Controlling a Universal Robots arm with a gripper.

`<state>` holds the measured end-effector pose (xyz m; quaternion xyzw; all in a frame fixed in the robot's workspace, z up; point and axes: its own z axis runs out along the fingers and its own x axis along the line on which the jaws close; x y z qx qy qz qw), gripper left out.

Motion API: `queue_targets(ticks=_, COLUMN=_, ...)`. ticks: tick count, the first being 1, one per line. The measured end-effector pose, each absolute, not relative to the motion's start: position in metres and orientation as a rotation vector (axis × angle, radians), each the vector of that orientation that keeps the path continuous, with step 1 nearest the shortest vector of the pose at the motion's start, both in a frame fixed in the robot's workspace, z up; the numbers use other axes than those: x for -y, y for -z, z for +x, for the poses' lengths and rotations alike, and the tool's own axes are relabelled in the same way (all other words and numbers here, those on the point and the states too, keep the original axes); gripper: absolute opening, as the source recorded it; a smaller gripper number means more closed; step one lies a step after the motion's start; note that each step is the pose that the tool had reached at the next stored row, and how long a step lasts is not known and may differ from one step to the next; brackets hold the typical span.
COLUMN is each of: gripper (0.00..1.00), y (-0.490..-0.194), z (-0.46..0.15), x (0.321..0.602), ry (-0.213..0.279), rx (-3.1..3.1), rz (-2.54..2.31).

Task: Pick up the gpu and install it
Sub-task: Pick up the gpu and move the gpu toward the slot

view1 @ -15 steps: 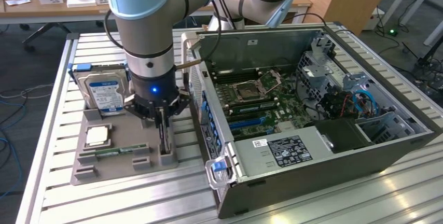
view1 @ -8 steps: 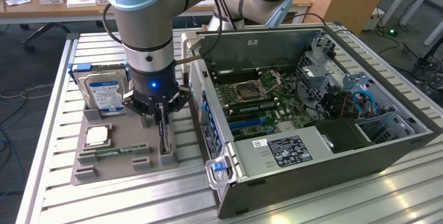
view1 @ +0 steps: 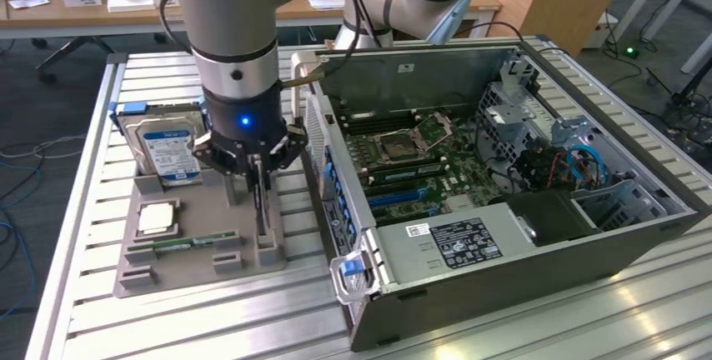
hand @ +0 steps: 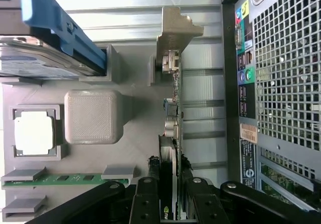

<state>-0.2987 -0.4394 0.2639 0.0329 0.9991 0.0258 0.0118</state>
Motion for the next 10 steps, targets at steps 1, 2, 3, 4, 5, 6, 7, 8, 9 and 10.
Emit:
queue_targets(ticks=1, gripper=0.26, y=-0.267, z=-0.299, x=0.439, ry=-0.080, rx=-3.115, rz=0.103)
queue_targets(ticks=2, gripper=0.26, y=-0.270, z=-0.299, x=0.439, ry=-0.080, rx=-3.115, rz=0.103)
queue_targets(ticks=3, gripper=0.26, y=-0.273, z=-0.299, x=0.439, ry=-0.080, rx=-3.115, rz=0.103)
queue_targets(ticks=4, gripper=0.26, y=-0.276, z=-0.299, x=0.439, ry=-0.080, rx=-3.115, rz=0.103)
queue_targets(ticks=5, gripper=0.26, y=-0.279, z=-0.299, x=0.439, ry=-0.080, rx=-3.115, rz=0.103)
queue_targets(ticks=6, gripper=0.26, y=-0.283, z=-0.299, x=0.439, ry=-0.080, rx=-3.115, rz=0.103)
queue_targets(ticks=7, gripper=0.26, y=-0.286, z=-0.299, x=0.439, ry=-0.080, rx=-3.115, rz=0.103)
queue_targets(ticks=8, gripper=0.26, y=-0.289, z=-0.299, x=0.439, ry=-0.080, rx=-3.115, rz=0.103)
queue_targets(ticks=9, gripper=0.26, y=-0.293, z=-0.299, x=0.439, ry=-0.080, rx=-3.115, rz=0.103)
queue_targets(ticks=10, gripper=0.26, y=-0.296, z=-0.299, x=0.439, ry=-0.080, rx=-3.115, rz=0.103)
